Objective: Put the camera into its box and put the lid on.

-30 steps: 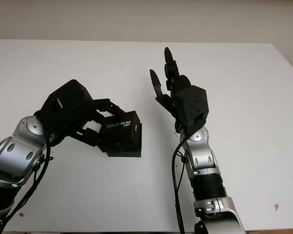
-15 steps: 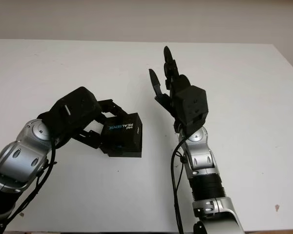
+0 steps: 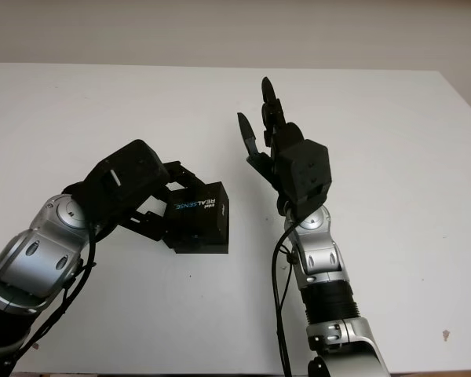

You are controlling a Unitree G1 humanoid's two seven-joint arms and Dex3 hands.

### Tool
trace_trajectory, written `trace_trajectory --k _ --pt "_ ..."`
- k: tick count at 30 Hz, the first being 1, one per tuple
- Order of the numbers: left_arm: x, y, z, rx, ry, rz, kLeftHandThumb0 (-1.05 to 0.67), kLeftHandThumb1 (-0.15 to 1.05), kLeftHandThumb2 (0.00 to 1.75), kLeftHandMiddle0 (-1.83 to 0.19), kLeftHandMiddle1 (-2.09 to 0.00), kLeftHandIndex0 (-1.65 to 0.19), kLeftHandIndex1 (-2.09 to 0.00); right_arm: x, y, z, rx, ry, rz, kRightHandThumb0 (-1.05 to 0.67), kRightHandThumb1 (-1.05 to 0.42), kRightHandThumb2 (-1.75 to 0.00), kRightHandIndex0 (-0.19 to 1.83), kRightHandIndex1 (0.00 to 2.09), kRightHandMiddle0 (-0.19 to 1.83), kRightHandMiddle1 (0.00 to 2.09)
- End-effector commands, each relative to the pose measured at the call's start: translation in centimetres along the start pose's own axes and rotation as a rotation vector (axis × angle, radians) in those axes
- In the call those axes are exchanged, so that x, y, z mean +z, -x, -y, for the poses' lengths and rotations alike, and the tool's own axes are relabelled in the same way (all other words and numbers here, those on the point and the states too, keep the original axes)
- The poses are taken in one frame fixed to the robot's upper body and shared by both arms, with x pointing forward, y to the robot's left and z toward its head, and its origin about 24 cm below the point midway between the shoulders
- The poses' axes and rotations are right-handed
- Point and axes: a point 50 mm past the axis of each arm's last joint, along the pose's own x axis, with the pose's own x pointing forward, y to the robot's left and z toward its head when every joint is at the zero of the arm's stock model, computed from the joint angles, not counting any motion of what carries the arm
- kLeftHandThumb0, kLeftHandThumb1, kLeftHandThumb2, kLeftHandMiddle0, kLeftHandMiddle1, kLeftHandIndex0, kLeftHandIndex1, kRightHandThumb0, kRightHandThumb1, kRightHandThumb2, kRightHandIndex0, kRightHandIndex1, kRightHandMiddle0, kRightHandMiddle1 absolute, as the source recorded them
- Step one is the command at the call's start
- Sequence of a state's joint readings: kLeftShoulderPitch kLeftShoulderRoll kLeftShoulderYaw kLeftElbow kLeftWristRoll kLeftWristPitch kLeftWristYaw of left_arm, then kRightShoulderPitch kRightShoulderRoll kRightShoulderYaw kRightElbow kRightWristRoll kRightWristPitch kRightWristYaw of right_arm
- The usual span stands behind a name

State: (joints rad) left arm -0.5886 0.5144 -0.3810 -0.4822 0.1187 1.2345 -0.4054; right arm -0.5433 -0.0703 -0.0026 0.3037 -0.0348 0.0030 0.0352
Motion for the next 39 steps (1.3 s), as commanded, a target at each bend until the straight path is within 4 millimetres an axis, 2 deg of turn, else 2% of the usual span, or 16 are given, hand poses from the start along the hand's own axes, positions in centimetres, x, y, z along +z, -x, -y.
trace_trajectory --k 1,5,8,10,11,12,14,17,18,23,27,31,39 --pt "0.8 0.1 2.3 -0.117 -0.008 0.053 -0.17 0.92 0.05 -0.40 -1.58 -0.35 -1.69 0.1 0.0 -0.2 0.001 -0.005 -0.002 -0.76 -1.05 -0.52 -0.06 0.05 -0.05 0.06" --pt "1.0 0.3 2.6 -0.140 -0.018 0.075 -0.18 0.93 0.05 -0.39 -1.59 -0.33 -1.67 0.0 0.0 -0.3 0.002 -0.005 -0.003 -0.75 -1.05 -0.51 -0.07 0.05 -0.06 0.06" --pt "1.3 0.4 2.8 -0.162 -0.028 0.082 -0.21 0.93 0.06 -0.31 -1.62 -0.20 -1.63 0.0 0.0 -0.4 -0.003 0.005 -0.005 -0.76 -1.05 -0.51 -0.07 0.05 -0.06 0.06" --pt "1.6 0.7 3.0 -0.196 -0.045 0.074 -0.24 0.91 0.05 0.00 -1.50 0.08 -1.48 0.0 0.0 -0.4 -0.006 0.008 -0.002 -0.76 -1.05 -0.51 -0.06 0.05 -0.06 0.06" --pt "1.8 0.8 3.1 -0.218 -0.050 0.064 -0.27 0.92 0.05 0.09 -1.35 0.14 -1.36 0.0 0.0 -0.4 -0.008 0.012 -0.003 -0.76 -1.05 -0.51 -0.06 0.06 -0.06 0.06" --pt "1.9 1.0 3.1 -0.239 -0.061 0.054 -0.32 0.92 0.05 0.17 -1.02 0.18 -1.13 -0.1 0.0 -0.5 -0.009 0.017 -0.004 -0.76 -1.05 -0.51 -0.05 0.06 -0.05 0.06" --pt "2.2 1.3 3.1 -0.281 -0.084 0.040 -0.37 0.94 0.06 0.19 -0.58 0.19 -0.86 -0.1 0.0 -0.5 -0.008 0.020 -0.005 -0.75 -1.05 -0.52 -0.05 0.06 -0.05 0.06" --pt "2.4 1.7 3.1 -0.327 -0.145 0.019 -0.46 0.98 0.06 0.16 -0.24 0.19 -0.53 -0.1 0.0 -0.6 -0.005 0.019 0.000 -0.75 -1.05 -0.52 -0.06 0.05 -0.06 0.05" --pt "2.5 1.8 3.1 -0.339 -0.163 0.011 -0.47 0.98 0.06 0.15 -0.19 0.19 -0.48 -0.1 0.0 -0.6 -0.005 0.020 0.000 -0.75 -1.05 -0.52 -0.06 0.05 -0.06 0.05" --pt "3.0 2.1 3.2 -0.380 -0.209 -0.010 -0.55 1.04 0.10 0.14 -0.12 0.19 -0.19 -0.1 0.0 -0.7 -0.005 0.023 0.003 -0.74 -1.05 -0.52 -0.05 0.06 -0.06 0.06" --pt "3.5 2.3 3.2 -0.405 -0.243 -0.016 -0.57 1.05 0.17 0.18 -0.07 0.19 -0.07 -0.1 -0.1 -0.8 -0.005 0.025 -0.003 -0.75 -1.05 -0.52 -0.05 0.06 -0.05 0.06" --pt "4.3 2.4 3.3 -0.426 -0.232 -0.005 -0.56 1.05 0.21 0.19 -0.01 0.19 -0.01 -0.1 -0.1 -0.8 -0.002 0.026 -0.009 -0.76 -1.05 -0.52 -0.05 0.06 -0.05 0.06" --pt "4.9 1.6 3.1 -0.407 -0.256 0.022 -0.57 1.05 0.27 0.19 0.00 0.19 0.00 -0.2 -0.3 -1.0 0.003 0.013 -0.007 -0.76 -1.05 -0.51 -0.05 0.06 -0.04 0.06"
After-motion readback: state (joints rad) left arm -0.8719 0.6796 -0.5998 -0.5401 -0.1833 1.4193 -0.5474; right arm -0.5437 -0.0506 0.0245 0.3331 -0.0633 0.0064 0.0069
